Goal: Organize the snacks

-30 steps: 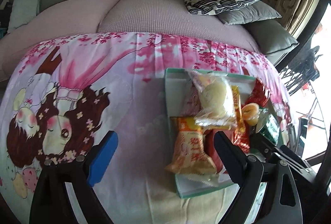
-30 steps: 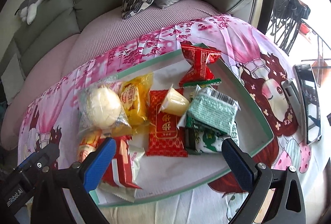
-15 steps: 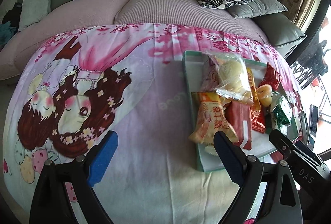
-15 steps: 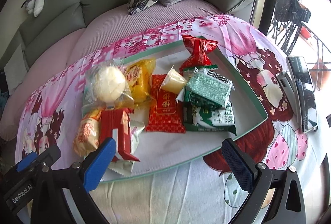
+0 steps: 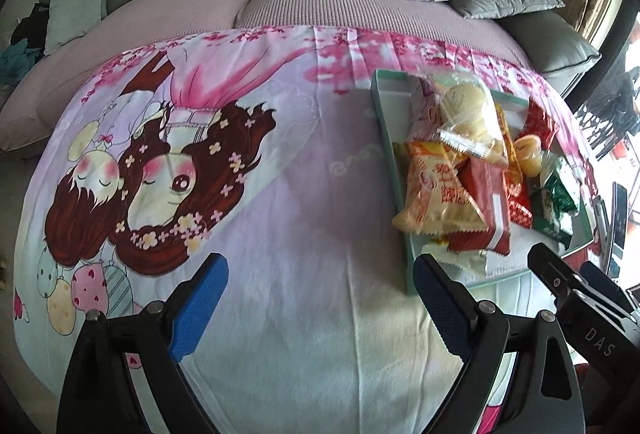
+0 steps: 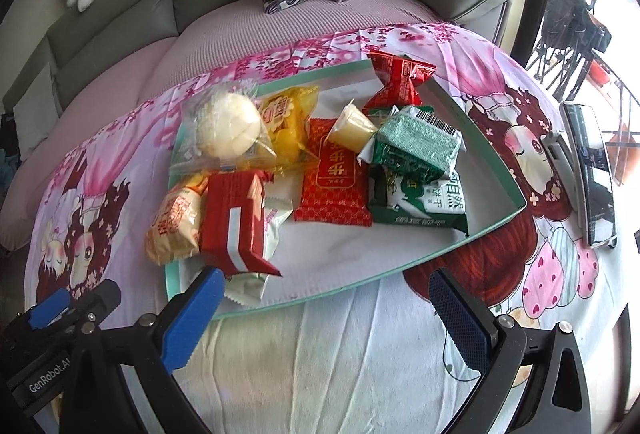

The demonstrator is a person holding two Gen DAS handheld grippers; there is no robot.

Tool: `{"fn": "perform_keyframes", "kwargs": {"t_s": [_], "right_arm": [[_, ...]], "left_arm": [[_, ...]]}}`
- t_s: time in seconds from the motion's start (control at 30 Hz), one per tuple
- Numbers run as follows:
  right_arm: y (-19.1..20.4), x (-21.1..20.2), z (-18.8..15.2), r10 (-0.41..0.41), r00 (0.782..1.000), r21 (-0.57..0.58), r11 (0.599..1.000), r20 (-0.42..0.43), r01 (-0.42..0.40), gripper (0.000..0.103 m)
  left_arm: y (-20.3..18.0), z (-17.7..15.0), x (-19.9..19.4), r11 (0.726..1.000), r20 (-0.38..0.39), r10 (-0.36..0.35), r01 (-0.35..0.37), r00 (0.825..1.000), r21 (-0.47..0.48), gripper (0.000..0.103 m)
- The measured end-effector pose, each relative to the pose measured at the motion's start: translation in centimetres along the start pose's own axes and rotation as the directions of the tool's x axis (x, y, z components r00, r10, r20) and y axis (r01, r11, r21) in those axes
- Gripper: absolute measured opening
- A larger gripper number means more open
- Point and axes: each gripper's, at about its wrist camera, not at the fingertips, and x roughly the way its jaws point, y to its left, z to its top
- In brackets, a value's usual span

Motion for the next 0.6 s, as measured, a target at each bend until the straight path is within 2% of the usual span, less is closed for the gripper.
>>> {"fn": "perform_keyframes", "kwargs": {"t_s": [0.6], "right_arm": [[0.9,0.1,-2.0,-0.011,0.999,-0.056,0.998,-0.034,0.009,0.103]], "left_arm": [[1.2,-2.2,0.6,0.996,-0.058,0.083,-0.084,0.995,-0.001,0.094]]}}
